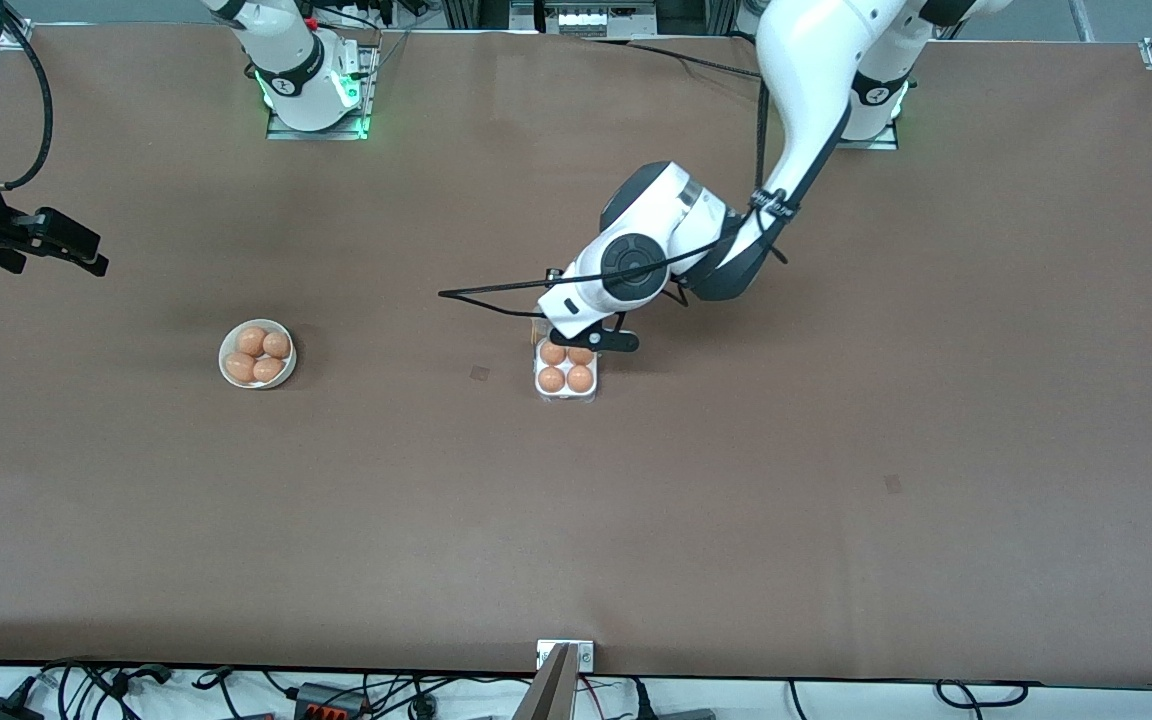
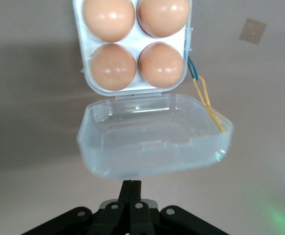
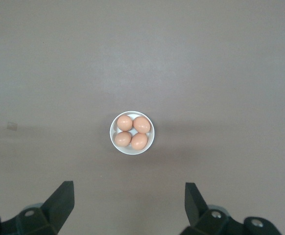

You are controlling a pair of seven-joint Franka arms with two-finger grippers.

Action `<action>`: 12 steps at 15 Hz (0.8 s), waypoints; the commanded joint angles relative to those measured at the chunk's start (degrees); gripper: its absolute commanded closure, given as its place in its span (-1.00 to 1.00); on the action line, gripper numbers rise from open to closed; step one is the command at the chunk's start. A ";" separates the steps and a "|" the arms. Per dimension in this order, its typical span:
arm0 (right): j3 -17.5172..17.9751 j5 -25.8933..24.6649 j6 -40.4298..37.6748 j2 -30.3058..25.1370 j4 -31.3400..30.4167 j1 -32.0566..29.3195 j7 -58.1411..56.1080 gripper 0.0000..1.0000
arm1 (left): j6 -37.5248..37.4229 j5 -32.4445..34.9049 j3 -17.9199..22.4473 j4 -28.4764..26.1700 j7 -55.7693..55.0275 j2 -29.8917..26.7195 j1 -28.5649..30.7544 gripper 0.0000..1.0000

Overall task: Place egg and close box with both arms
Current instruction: 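Reach the left gripper to the open lid of the egg box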

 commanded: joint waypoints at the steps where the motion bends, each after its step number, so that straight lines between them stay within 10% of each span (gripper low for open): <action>1: 0.59 -0.05 1.25 -1.09 -0.23 -0.71 -1.03 -1.00 | 0.32 -0.79 0.91 1.93 -0.34 2.04 -1.15 1.00; 12: 0.68 -0.49 0.72 -1.09 -0.23 -0.45 -1.21 -1.00 | 6.65 -0.61 2.05 6.59 1.16 5.30 0.78 1.00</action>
